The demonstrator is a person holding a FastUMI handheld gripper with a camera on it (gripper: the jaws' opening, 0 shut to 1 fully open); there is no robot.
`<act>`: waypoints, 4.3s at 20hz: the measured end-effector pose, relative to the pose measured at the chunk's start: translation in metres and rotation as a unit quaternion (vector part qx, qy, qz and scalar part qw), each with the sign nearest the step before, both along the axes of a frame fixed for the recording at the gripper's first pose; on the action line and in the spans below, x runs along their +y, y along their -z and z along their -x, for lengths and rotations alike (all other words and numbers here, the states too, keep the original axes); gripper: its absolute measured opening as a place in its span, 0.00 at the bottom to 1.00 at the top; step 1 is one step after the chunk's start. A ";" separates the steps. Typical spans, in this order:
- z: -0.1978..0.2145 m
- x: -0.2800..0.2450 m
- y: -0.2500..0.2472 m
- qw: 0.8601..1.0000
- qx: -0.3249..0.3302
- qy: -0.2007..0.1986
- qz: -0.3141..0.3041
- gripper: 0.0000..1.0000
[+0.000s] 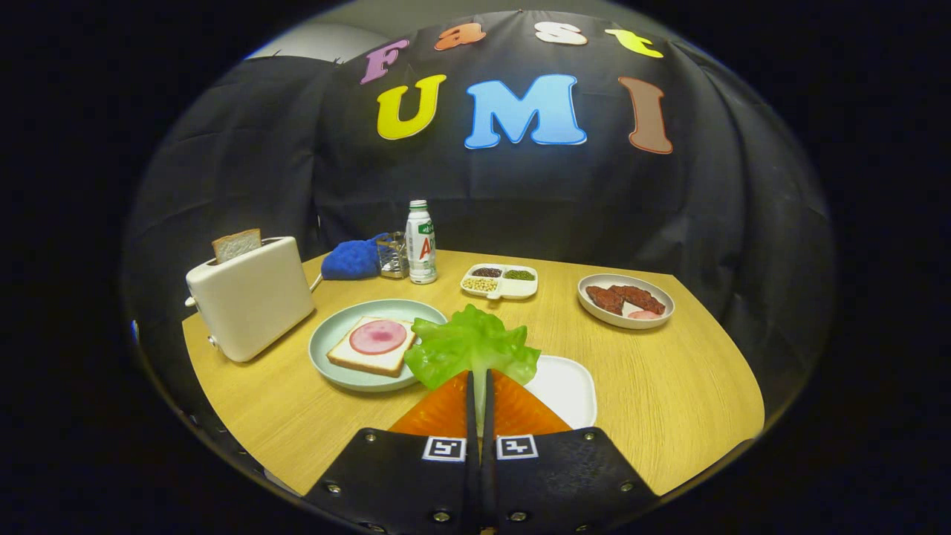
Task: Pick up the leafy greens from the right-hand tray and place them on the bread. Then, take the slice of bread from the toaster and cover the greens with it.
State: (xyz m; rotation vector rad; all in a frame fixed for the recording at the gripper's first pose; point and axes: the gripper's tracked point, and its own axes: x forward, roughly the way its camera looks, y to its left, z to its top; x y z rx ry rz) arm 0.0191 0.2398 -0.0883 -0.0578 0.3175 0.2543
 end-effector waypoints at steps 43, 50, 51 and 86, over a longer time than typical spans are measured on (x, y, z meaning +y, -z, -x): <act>0.042 0.207 -0.068 0.989 -0.141 -0.033 -0.033 0.48; 0.047 0.278 -0.076 0.988 -0.131 -0.056 -0.057 0.47; 0.046 0.287 -0.077 0.988 -0.128 -0.059 -0.058 0.47; -0.003 0.409 -0.096 0.989 -0.141 -0.048 -0.027 0.04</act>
